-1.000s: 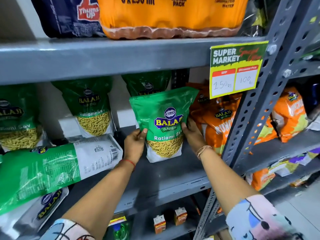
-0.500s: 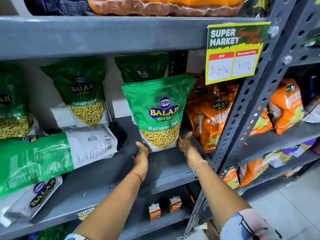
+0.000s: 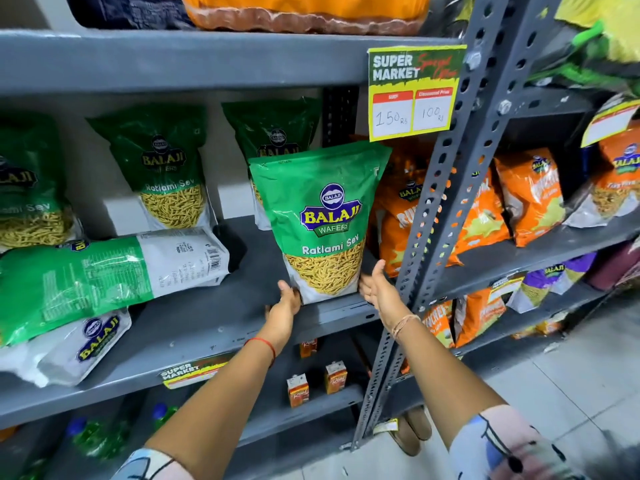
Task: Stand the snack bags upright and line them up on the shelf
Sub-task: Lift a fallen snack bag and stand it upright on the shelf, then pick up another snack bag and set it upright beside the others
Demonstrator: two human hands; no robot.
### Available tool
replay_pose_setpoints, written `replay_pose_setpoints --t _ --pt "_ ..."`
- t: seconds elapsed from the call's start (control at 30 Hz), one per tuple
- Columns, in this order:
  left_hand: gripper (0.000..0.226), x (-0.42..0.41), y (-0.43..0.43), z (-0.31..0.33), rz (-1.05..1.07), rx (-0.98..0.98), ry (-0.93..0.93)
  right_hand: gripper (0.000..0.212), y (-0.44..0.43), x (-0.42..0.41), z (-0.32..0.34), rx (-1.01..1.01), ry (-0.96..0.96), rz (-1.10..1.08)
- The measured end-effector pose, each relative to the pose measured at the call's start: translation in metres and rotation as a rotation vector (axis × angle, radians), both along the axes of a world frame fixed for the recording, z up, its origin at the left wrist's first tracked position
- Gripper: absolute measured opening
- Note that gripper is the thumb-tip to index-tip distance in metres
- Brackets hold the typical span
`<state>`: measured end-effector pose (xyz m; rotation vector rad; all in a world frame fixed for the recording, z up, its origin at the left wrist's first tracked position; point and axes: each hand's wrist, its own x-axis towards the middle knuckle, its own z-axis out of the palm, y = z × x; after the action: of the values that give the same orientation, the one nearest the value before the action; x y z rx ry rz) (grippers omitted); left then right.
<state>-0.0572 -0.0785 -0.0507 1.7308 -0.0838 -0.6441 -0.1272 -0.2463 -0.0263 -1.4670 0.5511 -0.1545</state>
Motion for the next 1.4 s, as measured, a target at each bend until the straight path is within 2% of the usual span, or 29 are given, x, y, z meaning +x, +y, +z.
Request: replay_pose_setpoints --t 0.1,0.17,0.33,0.5,0.57,0.63,0.67,0.73,0.77,0.8,0.87,0.97,1.03,1.13,1.2,1.3,1.4 --pt "0.071 -0.009 0.000 0.000 -0.042 -0.015 -0.047 0.071 0.003 -0.009 0.001 -0.045 0.087 -0.010" --pt "0.072 -0.014 0.001 0.003 -0.045 0.003 -0.051 0.067 0.005 -0.012 0.004 -0.004 0.075 0.002" --pt "0.073 -0.017 0.003 0.004 -0.072 0.064 -0.084 0.065 0.007 -0.019 0.001 0.030 0.073 -0.006" --pt "0.069 -0.020 0.006 0.005 -0.080 0.065 -0.103 0.065 0.006 -0.022 -0.003 -0.070 0.038 -0.016" --pt "0.064 -0.025 0.008 0.006 -0.077 0.077 -0.132 0.074 0.013 -0.024 -0.005 -0.107 0.067 -0.030" --pt "0.063 -0.030 0.008 0.007 -0.058 0.066 -0.149 0.098 0.020 -0.025 -0.012 -0.111 0.052 -0.080" --pt "0.067 -0.033 0.007 0.009 -0.049 0.055 -0.144 0.098 0.023 -0.026 -0.017 -0.135 0.025 -0.123" --pt "0.077 -0.034 0.006 0.008 0.020 -0.005 -0.086 0.065 0.038 -0.034 -0.021 -0.199 -0.075 -0.229" --pt "0.075 -0.034 0.006 0.006 0.070 -0.035 -0.064 0.051 0.045 -0.039 -0.026 -0.261 -0.115 -0.304" --pt "0.070 -0.035 0.011 0.008 0.136 -0.067 -0.055 0.046 0.052 -0.045 -0.033 -0.345 -0.140 -0.385" --pt "0.061 -0.038 0.022 0.017 0.270 -0.139 -0.082 0.047 0.068 -0.055 -0.045 -0.577 -0.231 -0.466" --pt "0.052 -0.029 0.049 0.030 0.512 -0.232 -0.145 0.055 0.094 -0.044 -0.057 -0.849 -0.415 -0.375" --pt "0.055 -0.017 0.065 0.038 0.643 -0.296 -0.099 0.047 0.118 -0.024 -0.039 -0.876 -0.536 -0.261" --pt "0.063 0.000 0.084 0.058 0.763 -0.519 0.006 0.044 0.157 0.029 0.005 -0.842 -0.676 -0.061" --pt "0.063 0.010 0.093 0.065 0.765 -0.695 0.122 0.041 0.174 0.072 0.037 -0.729 -0.600 0.078" --pt "0.056 0.020 0.104 0.078 0.664 -0.783 0.257 0.037 0.194 0.136 0.080 -0.555 -0.372 0.278" --pt "0.055 0.026 0.108 0.085 0.717 -0.795 0.304 0.055 0.209 0.187 0.104 -0.688 -0.179 0.500"
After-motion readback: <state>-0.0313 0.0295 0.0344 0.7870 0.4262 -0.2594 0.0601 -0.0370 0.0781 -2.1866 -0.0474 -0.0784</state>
